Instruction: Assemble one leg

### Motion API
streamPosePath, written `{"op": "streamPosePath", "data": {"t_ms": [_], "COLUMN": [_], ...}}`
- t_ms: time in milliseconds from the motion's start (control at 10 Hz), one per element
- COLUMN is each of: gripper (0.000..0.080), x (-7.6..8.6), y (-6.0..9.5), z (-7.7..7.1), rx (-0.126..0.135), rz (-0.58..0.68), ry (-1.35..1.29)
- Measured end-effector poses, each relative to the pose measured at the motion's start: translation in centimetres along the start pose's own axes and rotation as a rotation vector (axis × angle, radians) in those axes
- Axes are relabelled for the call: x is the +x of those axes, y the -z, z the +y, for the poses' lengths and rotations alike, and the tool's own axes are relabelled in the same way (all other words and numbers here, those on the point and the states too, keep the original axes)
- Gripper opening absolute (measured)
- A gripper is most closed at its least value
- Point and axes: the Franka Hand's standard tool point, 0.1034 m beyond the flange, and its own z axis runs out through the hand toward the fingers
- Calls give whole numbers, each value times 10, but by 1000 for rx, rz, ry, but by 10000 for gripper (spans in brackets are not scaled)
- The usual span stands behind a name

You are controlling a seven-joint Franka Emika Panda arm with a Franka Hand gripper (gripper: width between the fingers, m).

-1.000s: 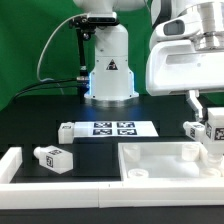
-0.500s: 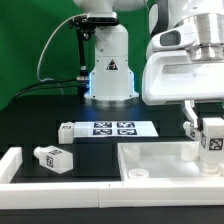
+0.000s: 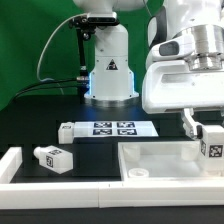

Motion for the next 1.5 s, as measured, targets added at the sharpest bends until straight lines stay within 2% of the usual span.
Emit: {"op": "streamPosePath", "data": {"t_ms": [300,400,500,600,700,1000,1200,1300,1500], "gripper": [287,339,339,539,625,646,649,649,622], "x": [0,0,0,3,13,22,14,13,14], "y": [0,0,-1,-1,1,-1,-7,-9,-10], "z": [0,0,2,6,10,11,6,4,6], "rx": [-2,-2,-3,-6,-4,-1,-4,7,2], "rz": [1,-15,-26,-92,-173,-424,-567,-594,-588], "ry": [10,13,24,27,14,-20,-48,-70,-103]}}
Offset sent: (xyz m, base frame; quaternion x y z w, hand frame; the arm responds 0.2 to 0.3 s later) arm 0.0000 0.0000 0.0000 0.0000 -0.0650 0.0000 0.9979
